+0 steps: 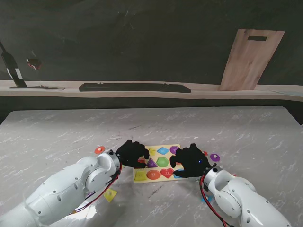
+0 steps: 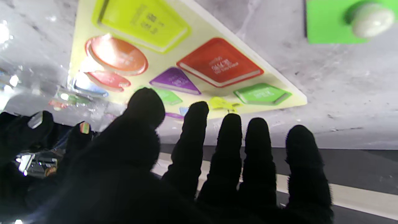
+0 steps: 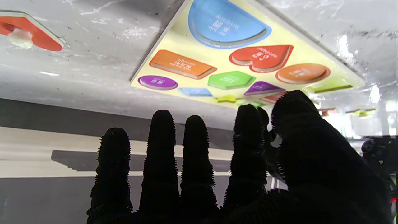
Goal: Fit puzzle pieces into a puzzle board
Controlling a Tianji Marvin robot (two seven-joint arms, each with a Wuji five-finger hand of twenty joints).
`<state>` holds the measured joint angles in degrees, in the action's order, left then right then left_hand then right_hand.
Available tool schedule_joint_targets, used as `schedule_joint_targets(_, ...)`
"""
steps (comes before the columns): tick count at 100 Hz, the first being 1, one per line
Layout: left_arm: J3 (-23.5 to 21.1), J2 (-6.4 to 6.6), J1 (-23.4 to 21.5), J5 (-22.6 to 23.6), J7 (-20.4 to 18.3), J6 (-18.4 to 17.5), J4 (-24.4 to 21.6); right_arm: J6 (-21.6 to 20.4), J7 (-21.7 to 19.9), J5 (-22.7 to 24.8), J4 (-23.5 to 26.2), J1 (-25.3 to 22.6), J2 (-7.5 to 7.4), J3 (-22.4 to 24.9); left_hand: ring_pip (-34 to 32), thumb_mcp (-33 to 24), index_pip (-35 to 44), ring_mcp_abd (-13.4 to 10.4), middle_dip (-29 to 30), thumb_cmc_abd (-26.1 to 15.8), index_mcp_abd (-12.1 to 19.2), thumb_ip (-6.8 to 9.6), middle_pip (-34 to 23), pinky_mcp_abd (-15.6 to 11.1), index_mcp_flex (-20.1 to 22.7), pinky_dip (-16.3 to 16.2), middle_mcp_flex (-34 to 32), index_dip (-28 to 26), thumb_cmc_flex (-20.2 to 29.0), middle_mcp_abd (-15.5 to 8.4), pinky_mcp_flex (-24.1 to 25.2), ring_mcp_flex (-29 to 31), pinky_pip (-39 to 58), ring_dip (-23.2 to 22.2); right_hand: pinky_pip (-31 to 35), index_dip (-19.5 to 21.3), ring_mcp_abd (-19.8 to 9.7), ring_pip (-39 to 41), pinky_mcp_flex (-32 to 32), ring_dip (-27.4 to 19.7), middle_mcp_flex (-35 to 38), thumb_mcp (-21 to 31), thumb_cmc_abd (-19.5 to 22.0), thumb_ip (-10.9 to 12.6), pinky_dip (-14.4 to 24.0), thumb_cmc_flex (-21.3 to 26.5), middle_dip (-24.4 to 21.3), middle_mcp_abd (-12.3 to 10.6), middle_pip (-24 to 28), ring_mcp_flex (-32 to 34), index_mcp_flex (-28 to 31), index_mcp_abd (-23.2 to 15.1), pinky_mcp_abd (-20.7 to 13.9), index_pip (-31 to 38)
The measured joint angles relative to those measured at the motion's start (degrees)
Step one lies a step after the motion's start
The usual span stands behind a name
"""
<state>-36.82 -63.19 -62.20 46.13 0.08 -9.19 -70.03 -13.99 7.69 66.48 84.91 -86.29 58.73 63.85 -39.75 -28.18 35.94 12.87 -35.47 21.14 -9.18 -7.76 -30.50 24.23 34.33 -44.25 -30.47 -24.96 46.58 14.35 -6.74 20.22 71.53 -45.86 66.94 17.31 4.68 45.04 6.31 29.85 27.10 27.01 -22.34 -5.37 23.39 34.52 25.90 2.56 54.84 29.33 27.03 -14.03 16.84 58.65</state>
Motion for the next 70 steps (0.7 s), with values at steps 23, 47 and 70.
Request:
schedule_joint_targets(23, -8.99, 0.01, -6.47, 1.09, 2.53, -0.27, -4.57, -0.15, 0.75, -1.63, 2.37, -3.29, 0.92, 4.88, 3.77, 6.38, -5.38, 0.02, 3.11, -2.54, -0.38, 1.16, 2.19, 0.00, -2.20, 4.57, 2.09, 0.64, -0.50, 0.15, 2.11, -0.93, -4.43, 2.78, -0.58, 9.25, 0.00, -0.61, 2.12, 0.01, 1.29, 2.41, 0.09, 3.33, 0.00, -3.65, 0.00, -0.12, 0.38, 2.23, -4.64, 3.38, 0.00, -6.17)
schedule_joint_targets(47, -16.67, -0.03, -13.92, -6.31, 1.40, -0.64, -10.41, -2.79, 2.64, 0.39, 5.36, -8.35, 0.99, 10.36, 9.79, 16.72, -9.14, 0.10, 8.29, -4.21, -1.39, 1.69, 6.25, 0.00, -4.12, 13.40, 3.46, 2.04, -0.33, 0.75, 4.17, -2.78, -13.66, 9.89, -0.59, 9.67, 0.00, -0.46, 5.89, 0.60, 4.79, 3.30, -1.98, 3.33, 0.00, -4.72, 0.00, -1.35, -0.03, 6.21, -4.61, 3.64, 0.00, -6.18)
schedule_joint_targets(70, -22.90, 0.31, -21.47, -11.47, -1.84, -2.87, -17.25, -5.55, 3.55, 2.83, 7.84, -12.89, 0.76, 14.10, 11.99, 24.30, -12.50, 0.25, 9.82, -5.36, -2.32, 2.23, 7.85, 0.00, -6.97, 15.70, 5.31, 4.03, 1.08, 0.96, 5.00, -3.44, -16.91, 11.52, 0.03, 9.70, 0.00, 4.05, 8.83, 4.05, 6.61, 8.71, -9.07, 3.34, 1.70, -5.73, 0.00, -1.40, 0.04, 9.21, -3.76, 4.66, 0.00, -6.18)
